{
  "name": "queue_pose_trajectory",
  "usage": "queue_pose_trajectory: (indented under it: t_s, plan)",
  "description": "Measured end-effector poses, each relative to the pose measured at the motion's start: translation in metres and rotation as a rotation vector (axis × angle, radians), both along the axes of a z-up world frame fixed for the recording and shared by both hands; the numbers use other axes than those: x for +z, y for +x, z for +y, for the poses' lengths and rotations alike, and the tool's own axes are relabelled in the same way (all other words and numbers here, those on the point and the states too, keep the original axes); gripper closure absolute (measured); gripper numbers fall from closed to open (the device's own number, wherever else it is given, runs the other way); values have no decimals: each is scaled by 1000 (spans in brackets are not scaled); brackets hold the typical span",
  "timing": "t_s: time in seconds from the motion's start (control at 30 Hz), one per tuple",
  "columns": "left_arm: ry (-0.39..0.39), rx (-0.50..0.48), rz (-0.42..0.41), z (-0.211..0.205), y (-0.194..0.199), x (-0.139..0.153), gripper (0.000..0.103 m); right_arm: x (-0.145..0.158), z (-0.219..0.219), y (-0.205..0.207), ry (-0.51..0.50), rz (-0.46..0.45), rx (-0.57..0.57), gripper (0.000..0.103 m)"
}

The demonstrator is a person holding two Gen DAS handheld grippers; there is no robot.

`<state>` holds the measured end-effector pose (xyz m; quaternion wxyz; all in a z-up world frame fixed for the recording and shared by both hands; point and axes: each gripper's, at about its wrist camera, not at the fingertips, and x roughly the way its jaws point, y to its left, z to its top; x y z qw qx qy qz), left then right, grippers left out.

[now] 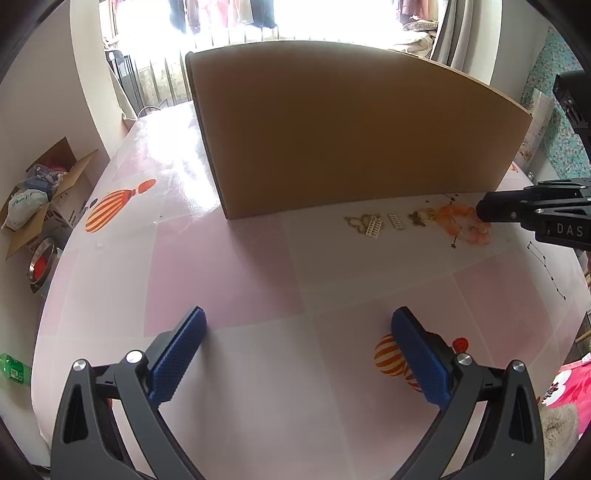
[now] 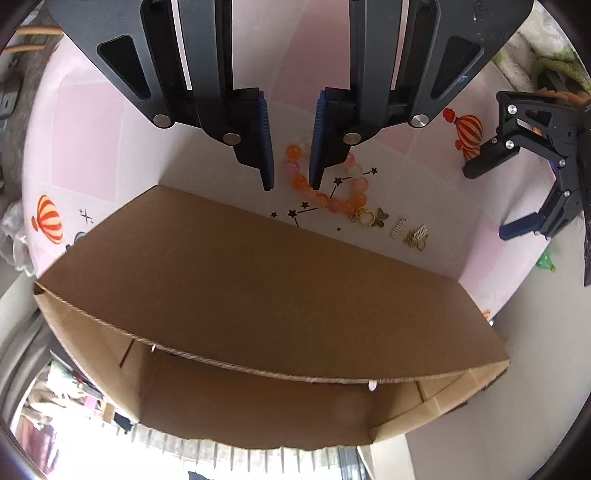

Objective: Organize jewelry

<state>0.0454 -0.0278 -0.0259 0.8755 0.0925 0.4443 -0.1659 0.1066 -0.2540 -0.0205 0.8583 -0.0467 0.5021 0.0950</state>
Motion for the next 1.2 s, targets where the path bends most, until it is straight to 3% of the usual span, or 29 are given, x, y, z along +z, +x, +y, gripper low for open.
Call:
queue_pose_trajectory:
  t_s: [0.3, 0.43, 0.7, 0.93, 1.2]
  plan:
    - [-4, -5, -8, 1, -2, 1, 4, -6, 14, 7, -62, 19, 64, 96]
    - [-4, -5, -8, 0, -2, 1, 4, 7, 20, 1, -27, -14, 72, 96]
    - [-2, -2, -4, 0, -2, 2, 4, 56, 30, -13, 139, -112, 74, 96]
    - [1, 5, 0, -2, -2, 3, 4, 67, 3, -16, 165, -142, -26, 96]
    - [3, 7, 3, -2, -1, 3, 4, 43, -37, -15, 283, -85, -140, 96]
